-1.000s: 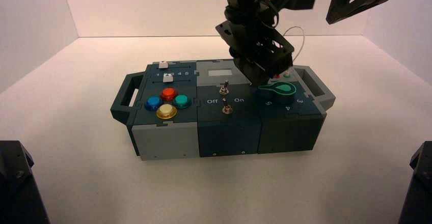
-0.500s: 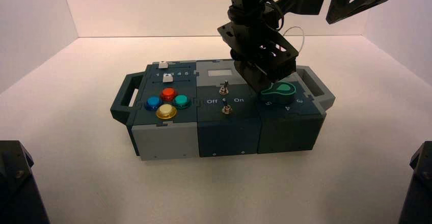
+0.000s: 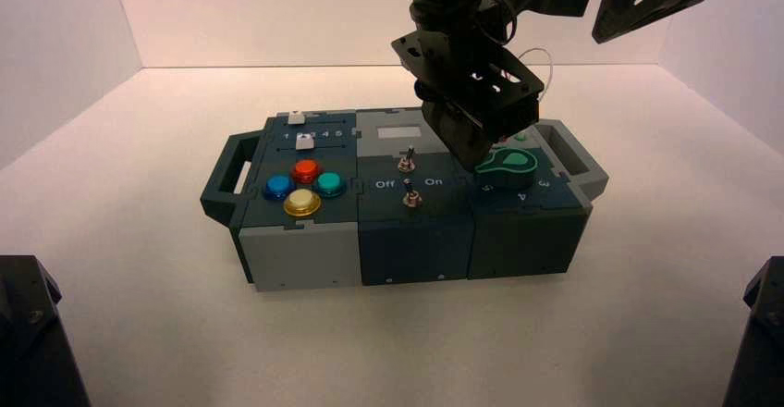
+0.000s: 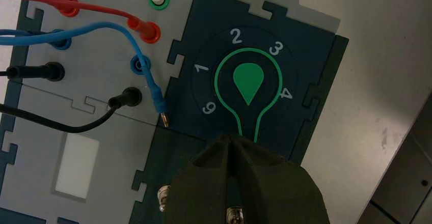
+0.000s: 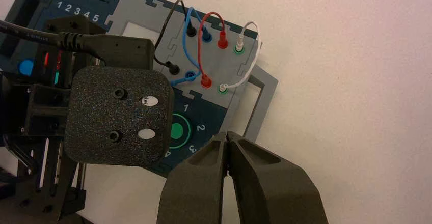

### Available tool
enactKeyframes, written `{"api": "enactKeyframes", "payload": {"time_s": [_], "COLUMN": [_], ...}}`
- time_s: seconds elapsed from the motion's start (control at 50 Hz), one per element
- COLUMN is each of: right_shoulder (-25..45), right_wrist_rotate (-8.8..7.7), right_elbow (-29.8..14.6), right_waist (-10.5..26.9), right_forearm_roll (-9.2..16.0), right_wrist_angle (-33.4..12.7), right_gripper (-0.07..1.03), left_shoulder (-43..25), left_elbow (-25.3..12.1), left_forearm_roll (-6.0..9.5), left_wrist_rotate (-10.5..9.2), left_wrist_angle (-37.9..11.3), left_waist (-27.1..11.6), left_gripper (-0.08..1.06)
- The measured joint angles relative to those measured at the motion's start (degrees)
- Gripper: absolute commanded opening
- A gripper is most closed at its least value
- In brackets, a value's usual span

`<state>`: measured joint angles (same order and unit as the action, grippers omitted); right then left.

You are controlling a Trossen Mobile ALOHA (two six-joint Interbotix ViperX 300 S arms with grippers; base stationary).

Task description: Turn the knob to position 4.

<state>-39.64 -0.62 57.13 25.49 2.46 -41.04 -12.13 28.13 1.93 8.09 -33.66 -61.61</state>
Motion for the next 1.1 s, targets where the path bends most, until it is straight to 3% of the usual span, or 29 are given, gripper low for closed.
{"api": "enactKeyframes", "payload": {"time_s": [1.1], "right_shoulder": [-0.9], "right_wrist_rotate": [0.09], "right_elbow": [0.0], "right_waist": [-1.6], "right_forearm_roll": [0.3], "right_wrist_angle": [-0.4], "right_gripper": [-0.02], "left_shoulder": [0.0], "left_elbow": [-0.1], "left_forearm_roll": [0.26], "left_wrist_rotate": [0.0], "left_wrist_angle": [-0.1], "left_waist": [-2.7], "left_gripper": [-0.03]}}
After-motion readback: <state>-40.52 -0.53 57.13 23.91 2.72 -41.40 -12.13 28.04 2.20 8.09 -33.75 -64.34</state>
